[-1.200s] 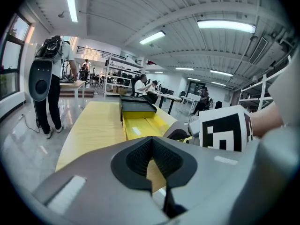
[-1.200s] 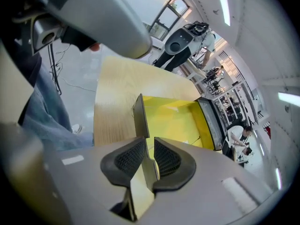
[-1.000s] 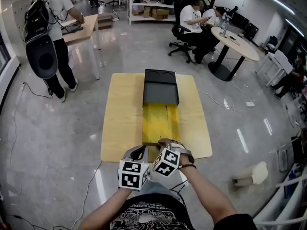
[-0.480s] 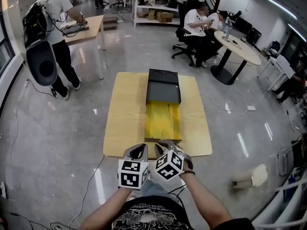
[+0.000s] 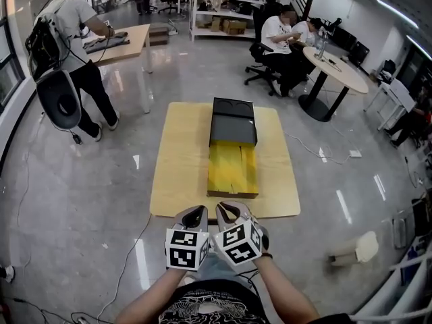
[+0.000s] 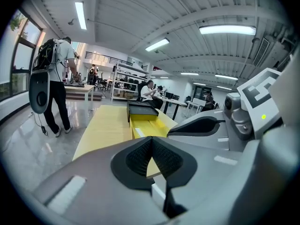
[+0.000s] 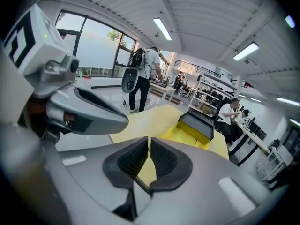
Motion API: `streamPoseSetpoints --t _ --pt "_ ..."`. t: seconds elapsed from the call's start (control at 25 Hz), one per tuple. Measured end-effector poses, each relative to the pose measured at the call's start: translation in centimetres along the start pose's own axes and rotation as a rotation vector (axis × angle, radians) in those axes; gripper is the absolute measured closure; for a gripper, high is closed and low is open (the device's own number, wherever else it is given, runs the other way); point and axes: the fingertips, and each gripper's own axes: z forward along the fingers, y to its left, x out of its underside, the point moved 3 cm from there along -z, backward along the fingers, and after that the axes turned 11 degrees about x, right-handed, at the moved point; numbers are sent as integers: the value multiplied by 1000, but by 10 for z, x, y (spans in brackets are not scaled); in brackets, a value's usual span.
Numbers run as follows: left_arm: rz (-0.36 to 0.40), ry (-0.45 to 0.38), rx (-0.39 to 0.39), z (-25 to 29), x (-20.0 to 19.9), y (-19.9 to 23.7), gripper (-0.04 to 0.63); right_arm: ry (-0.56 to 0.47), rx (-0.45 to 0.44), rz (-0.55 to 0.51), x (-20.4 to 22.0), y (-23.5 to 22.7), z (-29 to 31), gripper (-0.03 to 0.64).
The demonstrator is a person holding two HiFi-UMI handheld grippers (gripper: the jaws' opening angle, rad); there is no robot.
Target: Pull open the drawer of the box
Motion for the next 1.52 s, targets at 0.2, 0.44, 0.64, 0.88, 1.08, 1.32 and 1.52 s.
streamPoseSetpoints --t 0.2,0.44,0.64,0.88,1.08,1.32,1.52 --pt "15 -16 -8 -14 -2 -3 578 -46 2 168 -10 5 -21 595" --pt "38 -27 1 -19 -9 -16 578 -86 -13 311 -13 9 -41 611" --pt "49 -30 8 -19 -9 -21 578 -103 -9 367 -12 6 -46 611" --pt "64 -27 9 -14 -4 -19 578 -105 -6 396 -5 5 -40 611" --pt "68 -20 6 -2 2 -22 578 -112 -8 408 5 -2 -34 611" --pt "74 -18 14 2 2 -27 578 -107 -9 414 9 -5 -35 611" --pt "72 -14 18 5 -3 -26 578 -107 -6 416 4 -10 -34 611"
